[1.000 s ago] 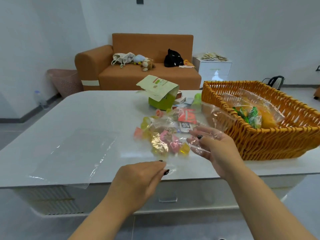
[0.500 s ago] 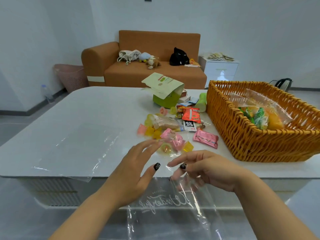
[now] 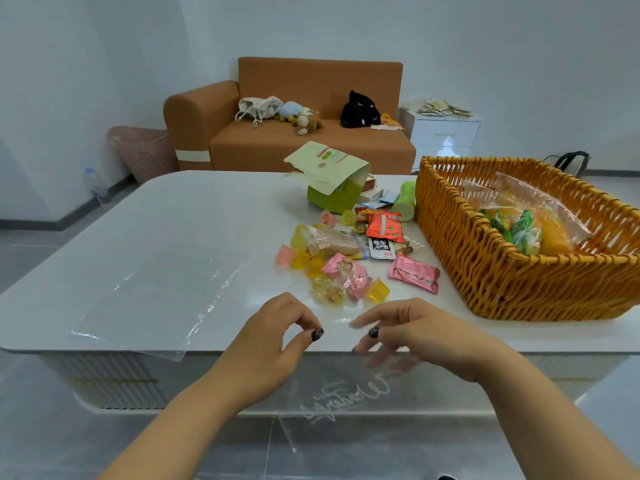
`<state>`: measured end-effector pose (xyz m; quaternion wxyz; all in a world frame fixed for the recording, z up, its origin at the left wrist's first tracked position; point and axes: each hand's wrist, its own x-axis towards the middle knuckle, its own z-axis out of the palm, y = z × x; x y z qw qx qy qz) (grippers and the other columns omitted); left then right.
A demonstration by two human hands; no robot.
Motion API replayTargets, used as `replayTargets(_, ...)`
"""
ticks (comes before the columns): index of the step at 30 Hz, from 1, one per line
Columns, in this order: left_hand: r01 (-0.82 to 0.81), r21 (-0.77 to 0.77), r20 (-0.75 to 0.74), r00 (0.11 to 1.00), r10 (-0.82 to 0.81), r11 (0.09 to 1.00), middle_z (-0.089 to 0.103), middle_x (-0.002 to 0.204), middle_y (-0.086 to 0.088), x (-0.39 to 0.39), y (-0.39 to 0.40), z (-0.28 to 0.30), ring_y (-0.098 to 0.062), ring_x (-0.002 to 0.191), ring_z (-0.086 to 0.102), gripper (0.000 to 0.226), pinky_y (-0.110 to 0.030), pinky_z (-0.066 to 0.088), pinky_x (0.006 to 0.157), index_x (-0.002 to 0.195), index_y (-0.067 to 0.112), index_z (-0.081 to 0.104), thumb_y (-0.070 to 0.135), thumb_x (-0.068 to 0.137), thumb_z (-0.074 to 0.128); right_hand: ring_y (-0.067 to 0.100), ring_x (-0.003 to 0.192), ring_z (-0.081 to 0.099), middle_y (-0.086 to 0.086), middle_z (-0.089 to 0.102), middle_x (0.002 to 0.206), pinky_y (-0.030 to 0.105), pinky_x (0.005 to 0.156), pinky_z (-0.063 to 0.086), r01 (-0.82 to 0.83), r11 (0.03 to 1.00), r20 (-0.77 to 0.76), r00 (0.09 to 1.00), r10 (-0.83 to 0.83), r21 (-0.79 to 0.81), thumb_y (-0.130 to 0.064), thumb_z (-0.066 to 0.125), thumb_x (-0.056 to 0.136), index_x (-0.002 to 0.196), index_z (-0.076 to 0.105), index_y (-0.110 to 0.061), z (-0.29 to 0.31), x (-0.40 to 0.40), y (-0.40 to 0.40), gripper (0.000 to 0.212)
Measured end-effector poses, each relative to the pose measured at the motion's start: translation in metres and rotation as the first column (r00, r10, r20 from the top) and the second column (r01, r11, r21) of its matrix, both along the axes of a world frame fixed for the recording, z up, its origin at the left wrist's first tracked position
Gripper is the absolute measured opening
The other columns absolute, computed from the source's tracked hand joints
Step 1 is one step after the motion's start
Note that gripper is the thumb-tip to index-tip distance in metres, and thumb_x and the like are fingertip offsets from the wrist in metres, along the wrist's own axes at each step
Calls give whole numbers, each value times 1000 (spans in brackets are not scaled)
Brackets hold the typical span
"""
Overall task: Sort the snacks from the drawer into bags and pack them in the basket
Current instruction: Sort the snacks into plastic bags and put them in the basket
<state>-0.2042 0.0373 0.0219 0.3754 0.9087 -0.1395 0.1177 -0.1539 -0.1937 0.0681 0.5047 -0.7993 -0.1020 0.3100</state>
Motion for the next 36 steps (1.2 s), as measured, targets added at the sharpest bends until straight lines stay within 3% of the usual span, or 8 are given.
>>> replayTargets(2, -31, 3, -24, 999, 31, 1000, 59, 97, 19, 1, -1, 1, 1, 97, 55, 14, -17, 45, 84, 97, 29, 60, 17, 98, 54, 14, 106, 63, -11, 59, 129, 40, 93, 53, 91, 982, 372, 928, -23, -167, -20, 59, 92, 140, 41, -29, -10, -1, 2, 52)
replayTargets(5, -66, 130, -29, 997, 70, 989, 66, 97, 14, 3, -2, -1, -6, 92, 60, 14, -30, 50, 80, 107, 28, 56, 20, 101, 47, -2, 132, 30, -18, 31, 145, 8, 107, 24, 124, 978, 822, 566, 70, -169, -21, 66, 88, 149, 25, -31, -15, -14, 13, 74)
replayTargets(13, -18, 347, 245, 967, -72, 938, 65, 68, 17, 4, -4, -10, -12, 56, 55, 18, -15, 39, 59, 93, 32, 61, 38, 92, 44, 29, 120, 57, 0, 67, 112, 39, 100, 41, 126, 903, 889, 276, 365, -410, -28, 86, 67, 86, 71, -22, -40, -12, 22, 25)
replayTargets(21, -75, 351, 295, 955, -34, 933, 60, 62, 23, 2, 13, -6, -3, 58, 51, 24, -8, 29, 75, 87, 31, 68, 47, 83, 50, 32, 128, 50, 8, 65, 119, 41, 105, 41, 179, 892, 873, 352, 337, -416, -18, 83, 69, 64, 70, -16, -26, -16, 18, 14)
replayTargets(25, -51, 426, 315, 944, -95, 903, 62, 65, 19, 5, 23, -4, -4, 56, 53, 23, -20, 34, 76, 76, 30, 67, 41, 86, 50, 27, 100, 59, 5, 67, 100, 35, 86, 45, 115, 814, 804, 286, 522, -569, -21, 78, 61, 70, 71, -16, -37, -38, 43, 13)
replayTargets(28, -55, 453, 423, 892, -160, 890, 69, 82, 13, 5, 22, -5, -11, 73, 63, 22, -25, 41, 82, 86, 23, 73, 35, 88, 55, 25, 88, 57, 4, 62, 94, 33, 70, 47, -5, 786, 697, 459, 551, -618, -12, 60, 84, 88, 65, -13, -39, -39, 50, 7)
replayTargets(33, -206, 135, 560, 823, 97, 969, 59, 127, -4, -2, 15, 10, -18, 120, 54, 39, -28, 43, 104, 120, 9, 63, 28, 87, 71, 19, 72, 71, -1, 71, 89, 26, 62, 55, 115, 985, 445, 894, -48, -125, -11, 55, 93, 82, 64, -18, -13, -18, 29, 16)
replayTargets(36, -401, -128, 243, 874, 421, 907, 42, 141, 0, -1, 16, 18, -14, 132, 39, 56, -24, 33, 109, 135, 16, 47, 36, 86, 67, 24, 76, 73, 10, 74, 92, 30, 60, 58, 302, 914, 136, 928, -347, 273, -2, 52, 95, 88, 64, -2, 5, -5, 14, 14)
